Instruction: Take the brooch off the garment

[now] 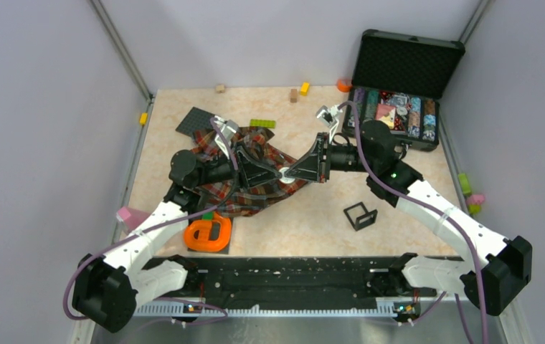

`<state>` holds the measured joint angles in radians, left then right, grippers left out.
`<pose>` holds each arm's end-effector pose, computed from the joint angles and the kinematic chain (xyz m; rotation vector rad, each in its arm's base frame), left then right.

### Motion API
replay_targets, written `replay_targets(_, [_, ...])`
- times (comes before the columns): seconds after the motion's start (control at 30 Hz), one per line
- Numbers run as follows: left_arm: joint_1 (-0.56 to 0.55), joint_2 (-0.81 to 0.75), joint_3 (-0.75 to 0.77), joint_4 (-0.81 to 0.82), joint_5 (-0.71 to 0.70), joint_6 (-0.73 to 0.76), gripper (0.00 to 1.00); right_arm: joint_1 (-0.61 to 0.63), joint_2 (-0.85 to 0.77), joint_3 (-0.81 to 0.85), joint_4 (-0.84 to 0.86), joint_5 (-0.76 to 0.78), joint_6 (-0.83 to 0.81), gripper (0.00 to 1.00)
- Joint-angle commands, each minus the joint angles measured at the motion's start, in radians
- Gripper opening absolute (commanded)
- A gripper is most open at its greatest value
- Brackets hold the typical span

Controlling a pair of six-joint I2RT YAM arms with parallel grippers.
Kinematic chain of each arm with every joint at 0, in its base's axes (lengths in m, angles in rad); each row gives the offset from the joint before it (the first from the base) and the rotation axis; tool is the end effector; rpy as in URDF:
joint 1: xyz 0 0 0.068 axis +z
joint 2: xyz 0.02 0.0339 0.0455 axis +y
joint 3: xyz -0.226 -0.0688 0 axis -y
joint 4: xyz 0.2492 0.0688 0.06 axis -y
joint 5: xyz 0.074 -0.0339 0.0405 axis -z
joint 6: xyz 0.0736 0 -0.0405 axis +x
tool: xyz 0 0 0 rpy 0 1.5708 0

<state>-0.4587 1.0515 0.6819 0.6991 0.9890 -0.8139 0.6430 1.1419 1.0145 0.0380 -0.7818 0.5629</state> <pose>0.2150 -0.1748 0.3127 0.7285 1.4392 -1.6290 0.2142 0.2253 0.3356 -0.7347 1.7356 1.5131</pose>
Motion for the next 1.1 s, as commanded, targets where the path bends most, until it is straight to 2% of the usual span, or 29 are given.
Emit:
replay_targets(0.0, [-0.015,-0.015,0.009,0.058,0.04,-0.024,0.0,-0.004,0.008,0.031,0.015,0.095,-0.039,0.0])
replay_targets(0.4, [-0.019,0.027,-0.012,0.34,-0.033,-0.318,0.0,0.03,0.003,0.022,0.004,0.163,-0.131,0.0])
replay_targets(0.83, [-0.052,0.064,-0.044,0.452,-0.109,-0.371,0.0,0.092,-0.006,-0.014,0.084,0.302,-0.15,0.0])
replay_targets(1.07, [-0.054,0.051,-0.039,0.35,-0.138,-0.292,0.0,0.101,-0.003,-0.013,0.088,0.311,-0.136,0.0])
